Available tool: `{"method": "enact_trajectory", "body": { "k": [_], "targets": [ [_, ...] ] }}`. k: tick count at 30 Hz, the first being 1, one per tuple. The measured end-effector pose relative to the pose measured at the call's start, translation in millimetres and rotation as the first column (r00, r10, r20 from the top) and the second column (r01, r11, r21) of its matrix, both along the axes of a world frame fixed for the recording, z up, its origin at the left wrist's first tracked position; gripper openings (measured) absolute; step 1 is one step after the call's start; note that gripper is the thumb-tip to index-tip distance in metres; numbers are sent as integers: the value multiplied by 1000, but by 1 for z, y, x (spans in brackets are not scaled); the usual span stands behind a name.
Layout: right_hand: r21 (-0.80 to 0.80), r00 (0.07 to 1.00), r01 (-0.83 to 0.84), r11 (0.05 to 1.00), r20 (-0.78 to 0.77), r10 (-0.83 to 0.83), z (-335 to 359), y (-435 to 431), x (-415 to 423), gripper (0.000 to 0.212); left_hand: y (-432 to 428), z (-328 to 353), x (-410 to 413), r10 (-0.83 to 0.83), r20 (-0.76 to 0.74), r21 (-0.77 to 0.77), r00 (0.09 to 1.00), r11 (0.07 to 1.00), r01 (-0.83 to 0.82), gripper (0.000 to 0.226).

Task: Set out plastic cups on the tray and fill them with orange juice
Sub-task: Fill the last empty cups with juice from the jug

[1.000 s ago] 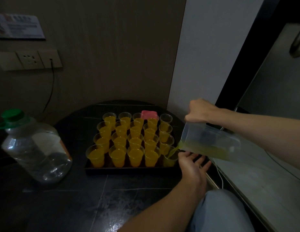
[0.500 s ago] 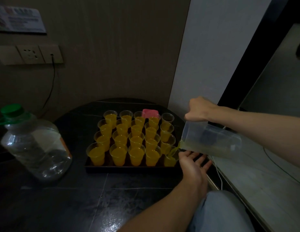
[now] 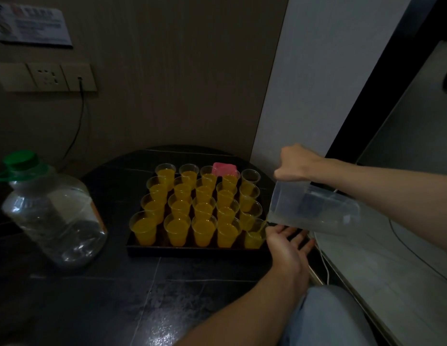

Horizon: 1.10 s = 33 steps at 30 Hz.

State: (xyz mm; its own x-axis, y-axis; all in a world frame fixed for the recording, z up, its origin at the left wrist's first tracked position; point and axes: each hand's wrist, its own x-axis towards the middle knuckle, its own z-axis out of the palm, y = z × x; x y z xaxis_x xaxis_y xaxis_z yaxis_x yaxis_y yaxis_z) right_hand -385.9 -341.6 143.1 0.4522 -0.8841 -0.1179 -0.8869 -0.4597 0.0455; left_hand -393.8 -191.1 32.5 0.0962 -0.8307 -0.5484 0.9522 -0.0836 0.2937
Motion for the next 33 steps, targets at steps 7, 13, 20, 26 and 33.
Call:
{"method": "enact_trajectory", "body": {
  "k": [7,13,20,26,33],
  "targets": [
    [-10,999,-42,999,6,42,0,5,8,30,-2,-4,2,19,-20,-27,1000,999,-20,44],
    [-24,996,-73,997,-46,72,4,13,19,27,-1,-1,4,39,-65,-37,997,998,-42,43],
    [-44,988,-125,991,-92,120,4,21,29,30,1,0,9,46,-120,-62,992,997,-53,40],
    [-66,979,-165,984,-131,155,3,24,38,30,-1,-2,11,54,-129,-59,990,996,-62,42],
    [-74,971,-196,978,-154,183,0,26,38,29,-3,-2,8,65,-127,-31,990,997,-70,43]
  ]
}}
